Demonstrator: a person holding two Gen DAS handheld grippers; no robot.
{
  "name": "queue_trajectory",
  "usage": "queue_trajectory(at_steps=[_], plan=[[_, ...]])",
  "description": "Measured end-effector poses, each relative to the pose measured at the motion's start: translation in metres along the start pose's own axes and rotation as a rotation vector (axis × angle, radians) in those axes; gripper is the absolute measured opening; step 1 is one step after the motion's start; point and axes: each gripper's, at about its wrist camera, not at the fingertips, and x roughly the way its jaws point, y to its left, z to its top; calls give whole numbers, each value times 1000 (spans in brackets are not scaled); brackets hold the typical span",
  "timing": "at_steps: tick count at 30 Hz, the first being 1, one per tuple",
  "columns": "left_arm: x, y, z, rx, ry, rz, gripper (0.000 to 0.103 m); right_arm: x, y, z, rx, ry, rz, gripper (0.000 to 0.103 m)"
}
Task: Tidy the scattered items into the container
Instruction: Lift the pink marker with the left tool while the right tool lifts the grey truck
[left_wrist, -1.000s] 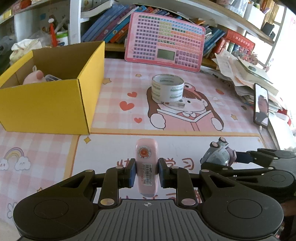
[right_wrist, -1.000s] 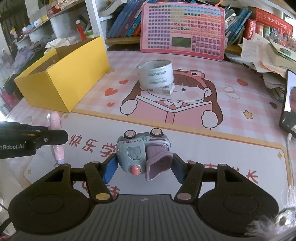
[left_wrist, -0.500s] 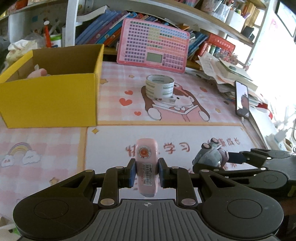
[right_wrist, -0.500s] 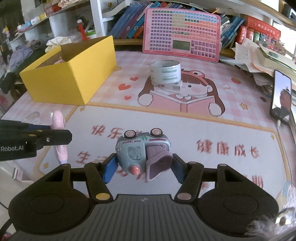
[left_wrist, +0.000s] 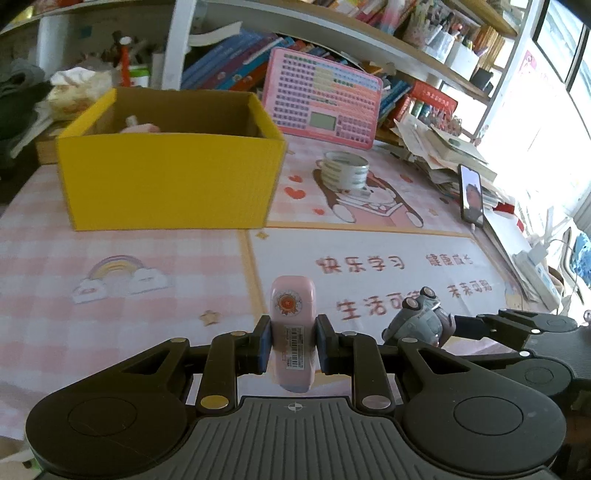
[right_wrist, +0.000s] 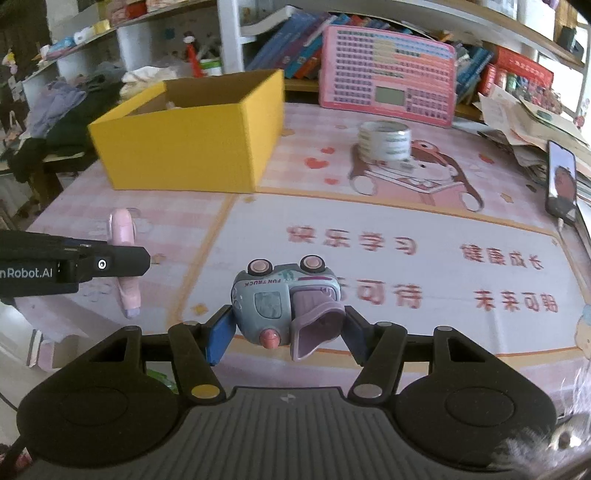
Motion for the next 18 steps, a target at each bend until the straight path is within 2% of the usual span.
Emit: queue_trajectory(at_steps=[7,18], plan=[[-25,41,-5,-48,-36,36,23,2,47,10,-71,-11,36,59],[-40,80,-13,-85,-40,67,23,13,87,15,-133,5,70,59]])
